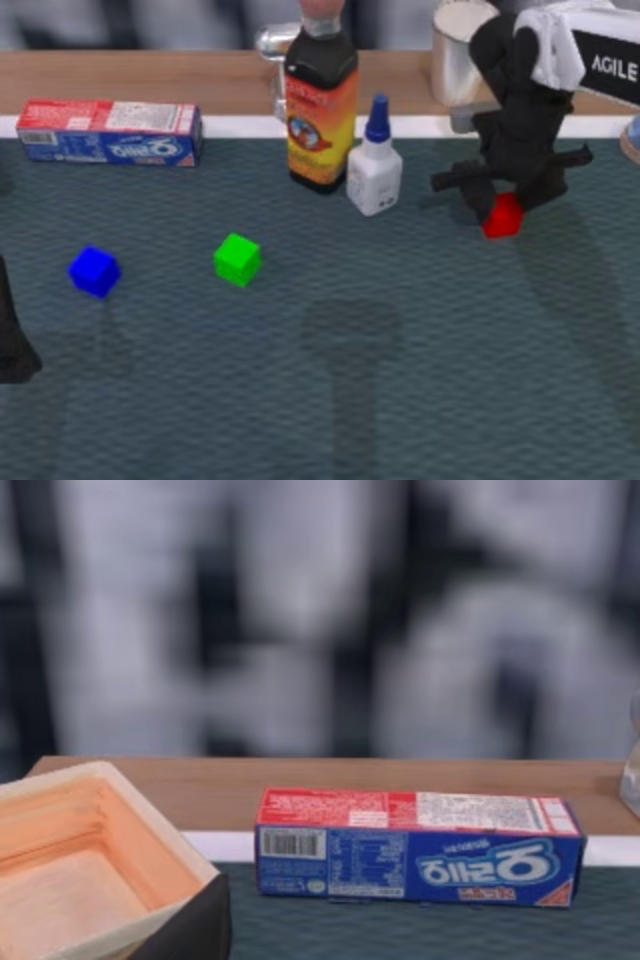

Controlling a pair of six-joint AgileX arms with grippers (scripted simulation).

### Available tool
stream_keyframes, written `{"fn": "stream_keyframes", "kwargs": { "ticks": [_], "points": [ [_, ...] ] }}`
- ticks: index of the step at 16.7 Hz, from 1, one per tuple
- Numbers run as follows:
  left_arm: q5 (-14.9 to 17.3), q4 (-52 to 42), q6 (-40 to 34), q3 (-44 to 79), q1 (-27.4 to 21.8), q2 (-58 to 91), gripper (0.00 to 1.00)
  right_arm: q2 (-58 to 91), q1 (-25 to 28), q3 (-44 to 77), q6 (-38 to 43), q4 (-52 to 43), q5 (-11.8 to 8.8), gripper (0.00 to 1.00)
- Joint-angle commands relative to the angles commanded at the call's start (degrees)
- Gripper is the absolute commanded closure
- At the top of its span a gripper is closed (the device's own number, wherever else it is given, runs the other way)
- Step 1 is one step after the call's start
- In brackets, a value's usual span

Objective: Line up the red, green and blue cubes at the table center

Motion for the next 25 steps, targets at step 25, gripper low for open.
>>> {"fn": "stream_keyframes", "kwargs": {
  "ticks": [25],
  "points": [
    [0.0,0.0,0.0,0.0,0.0,0.0,0.0,4.1,27.2,25.3,38.0,-23.0,0.8,1.0]
  ]
}}
